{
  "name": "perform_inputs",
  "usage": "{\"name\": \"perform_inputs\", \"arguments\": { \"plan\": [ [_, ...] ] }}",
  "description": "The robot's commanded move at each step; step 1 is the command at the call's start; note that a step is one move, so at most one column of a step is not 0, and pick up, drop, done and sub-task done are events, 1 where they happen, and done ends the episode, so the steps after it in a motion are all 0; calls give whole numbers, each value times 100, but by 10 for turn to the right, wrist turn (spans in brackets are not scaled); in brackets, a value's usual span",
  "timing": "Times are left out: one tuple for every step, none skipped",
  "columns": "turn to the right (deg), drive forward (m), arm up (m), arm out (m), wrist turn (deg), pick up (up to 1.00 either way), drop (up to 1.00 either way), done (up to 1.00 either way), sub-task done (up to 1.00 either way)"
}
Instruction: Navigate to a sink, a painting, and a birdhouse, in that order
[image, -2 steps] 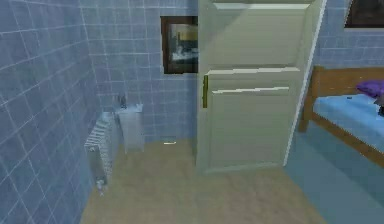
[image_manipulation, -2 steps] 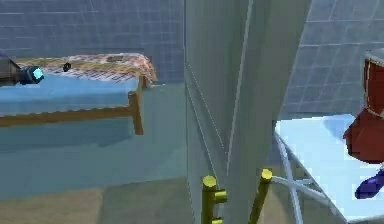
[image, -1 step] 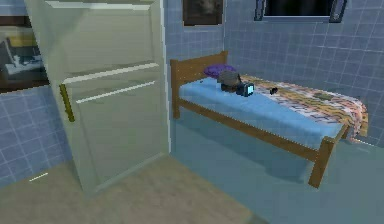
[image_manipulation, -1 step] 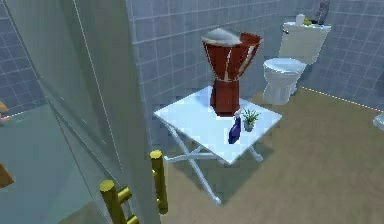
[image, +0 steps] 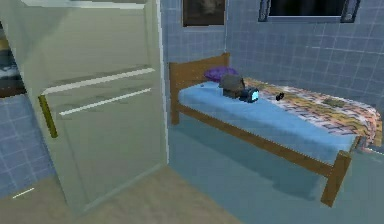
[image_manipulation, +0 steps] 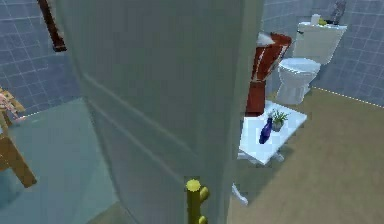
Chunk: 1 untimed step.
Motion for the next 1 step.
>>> {"name": "perform_inputs", "arguments": {
  "plan": [
    [150,0,0,0,0,0,0,0,0]
  ]
}}
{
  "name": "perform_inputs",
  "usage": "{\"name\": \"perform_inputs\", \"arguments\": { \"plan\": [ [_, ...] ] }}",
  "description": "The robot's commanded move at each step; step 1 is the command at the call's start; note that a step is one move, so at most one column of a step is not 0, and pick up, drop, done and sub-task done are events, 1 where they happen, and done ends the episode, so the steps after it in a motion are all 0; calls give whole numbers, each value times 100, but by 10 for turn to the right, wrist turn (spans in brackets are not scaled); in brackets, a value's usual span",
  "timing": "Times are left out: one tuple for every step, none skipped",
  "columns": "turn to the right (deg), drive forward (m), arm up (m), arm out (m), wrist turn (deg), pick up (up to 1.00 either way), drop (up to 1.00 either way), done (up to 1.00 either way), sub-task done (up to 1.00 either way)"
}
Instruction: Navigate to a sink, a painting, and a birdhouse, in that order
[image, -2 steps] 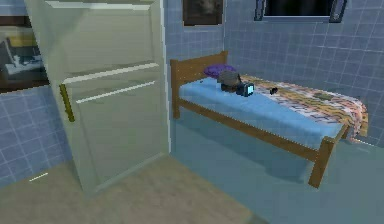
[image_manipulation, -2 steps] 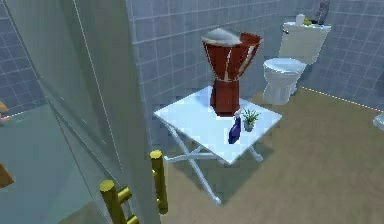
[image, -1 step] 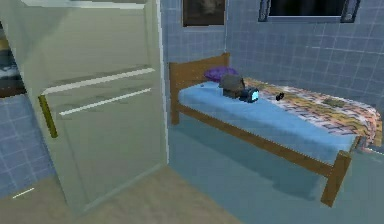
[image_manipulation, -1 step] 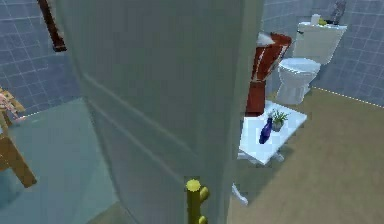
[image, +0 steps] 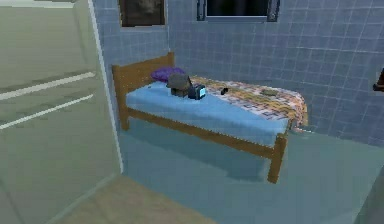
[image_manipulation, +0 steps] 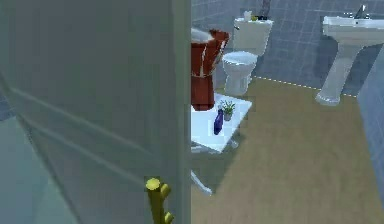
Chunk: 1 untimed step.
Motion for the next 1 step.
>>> {"name": "perform_inputs", "arguments": {
  "plan": [
    [0,100,0,0,0,0,0,0,0]
  ]
}}
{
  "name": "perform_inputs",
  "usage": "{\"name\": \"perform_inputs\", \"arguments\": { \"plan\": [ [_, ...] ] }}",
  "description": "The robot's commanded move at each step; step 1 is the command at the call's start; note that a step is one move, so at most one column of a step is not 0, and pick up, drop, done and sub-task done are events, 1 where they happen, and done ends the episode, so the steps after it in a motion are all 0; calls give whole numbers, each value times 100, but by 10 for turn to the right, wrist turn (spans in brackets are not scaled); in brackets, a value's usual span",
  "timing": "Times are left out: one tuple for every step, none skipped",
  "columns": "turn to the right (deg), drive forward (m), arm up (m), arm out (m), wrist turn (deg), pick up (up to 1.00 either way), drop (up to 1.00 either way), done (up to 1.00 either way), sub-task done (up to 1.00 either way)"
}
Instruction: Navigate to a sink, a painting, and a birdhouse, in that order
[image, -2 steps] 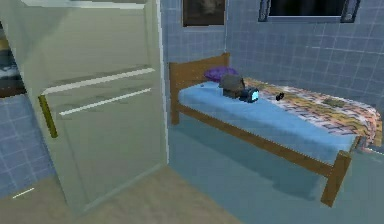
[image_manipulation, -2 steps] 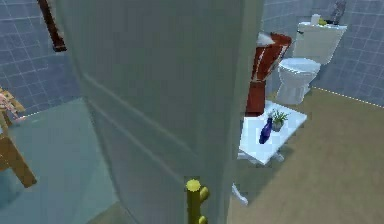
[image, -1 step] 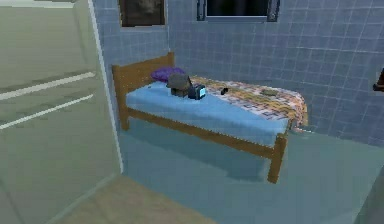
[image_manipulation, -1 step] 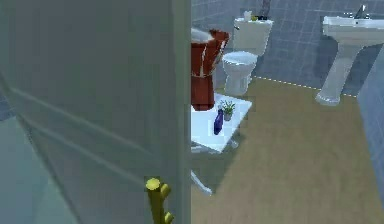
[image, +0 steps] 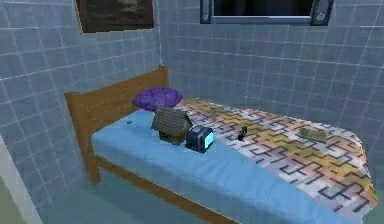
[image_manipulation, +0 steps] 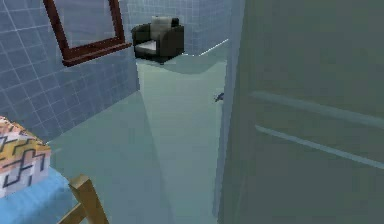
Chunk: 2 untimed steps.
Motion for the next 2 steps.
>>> {"name": "perform_inputs", "arguments": {
  "plan": [
    [0,55,0,0,0,0,0,0,0],
    [0,0,0,0,0,0,0,100,0]
  ]
}}
